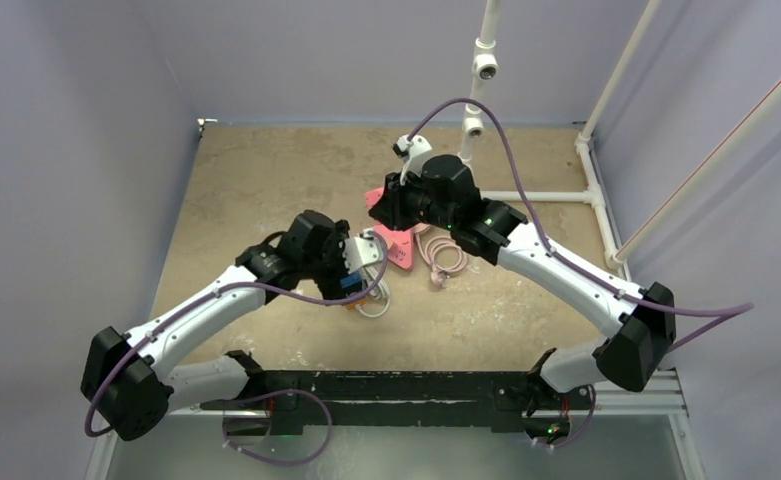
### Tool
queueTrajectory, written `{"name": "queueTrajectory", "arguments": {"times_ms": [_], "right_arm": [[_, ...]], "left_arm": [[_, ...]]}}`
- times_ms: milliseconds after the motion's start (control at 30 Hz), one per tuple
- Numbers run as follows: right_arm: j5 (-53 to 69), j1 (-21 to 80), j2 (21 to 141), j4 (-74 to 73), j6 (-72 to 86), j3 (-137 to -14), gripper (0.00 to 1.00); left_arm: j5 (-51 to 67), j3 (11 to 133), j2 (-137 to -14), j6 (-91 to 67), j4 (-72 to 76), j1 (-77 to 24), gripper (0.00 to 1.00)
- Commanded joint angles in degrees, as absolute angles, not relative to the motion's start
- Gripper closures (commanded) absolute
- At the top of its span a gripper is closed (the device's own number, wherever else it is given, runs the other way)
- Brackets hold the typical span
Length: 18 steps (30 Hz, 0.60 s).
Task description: Insert the plug
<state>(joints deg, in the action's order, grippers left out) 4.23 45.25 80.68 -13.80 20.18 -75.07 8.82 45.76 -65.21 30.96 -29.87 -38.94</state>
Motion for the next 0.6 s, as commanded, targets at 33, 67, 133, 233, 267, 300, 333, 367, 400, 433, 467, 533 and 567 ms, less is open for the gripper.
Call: {"name": "queueTrajectory", "arguments": {"times_ms": [33,67,133,233,267,300,333,367,400,433,467,533,567], "right_arm": [[2.23,46.57,82.02,-19.2,21.04,-79.18,1.0],[1.98,47.31,82.67,-20.18,20.93,-79.95,1.0],[1.68,49.65,83.65,-21.28,21.49,-80.41,1.0],[0.93,53.9,84.74,-22.71,22.33,-79.53,1.0],[1.23,54.7,84.92,-22.93,22.54,-79.06,1.0],[1.36,55.42,85.02,-23.27,22.58,-78.94,1.0],[1.37,55.89,85.31,-23.69,22.59,-79.07,1.0],[1.42,56.32,85.56,-24.32,22.52,-79.35,1.0],[1.31,56.6,85.98,-24.98,22.43,-79.67,1.0],[1.1,56.68,86.15,-25.51,22.35,-79.93,1.0],[0.98,56.76,86.28,-25.91,22.33,-80.05,1.0],[1.01,56.86,86.6,-26.26,22.4,-80.15,1.0],[1.05,56.96,86.89,-26.22,22.45,-80.2,1.0]], "left_arm": [[8.4,55.22,-61.67,24.86,-30.67,-37.57,0.01],[5.36,55.5,-61.28,22.99,-29.81,-37.36,0.01],[-2.83,55.79,-61.09,18.16,-28.21,-36.33,0.01],[-7.88,56.0,-61.27,14.63,-27.47,-32.01,0.01],[-6.21,55.8,-61.12,14.86,-27.26,-30.07,0.01],[-4.08,55.61,-61.01,14.59,-27.17,-27.72,0.01],[-1.75,55.34,-61.11,13.92,-27.12,-25.51,0.01],[0.5,55.29,-61.6,12.83,-27.21,-22.89,0.01],[3.49,55.43,-62.35,12.05,-27.77,-20.0,0.01],[6.76,55.52,-63.3,11.15,-28.12,-17.18,0.01],[9.62,55.54,-64.27,10.41,-28.23,-13.99,0.01],[17.78,55.9,-66.56,10.17,-28.38,-7.07,0.01],[20.28,56.23,-67.71,10.42,-28.39,-4.7,0.01]]}}
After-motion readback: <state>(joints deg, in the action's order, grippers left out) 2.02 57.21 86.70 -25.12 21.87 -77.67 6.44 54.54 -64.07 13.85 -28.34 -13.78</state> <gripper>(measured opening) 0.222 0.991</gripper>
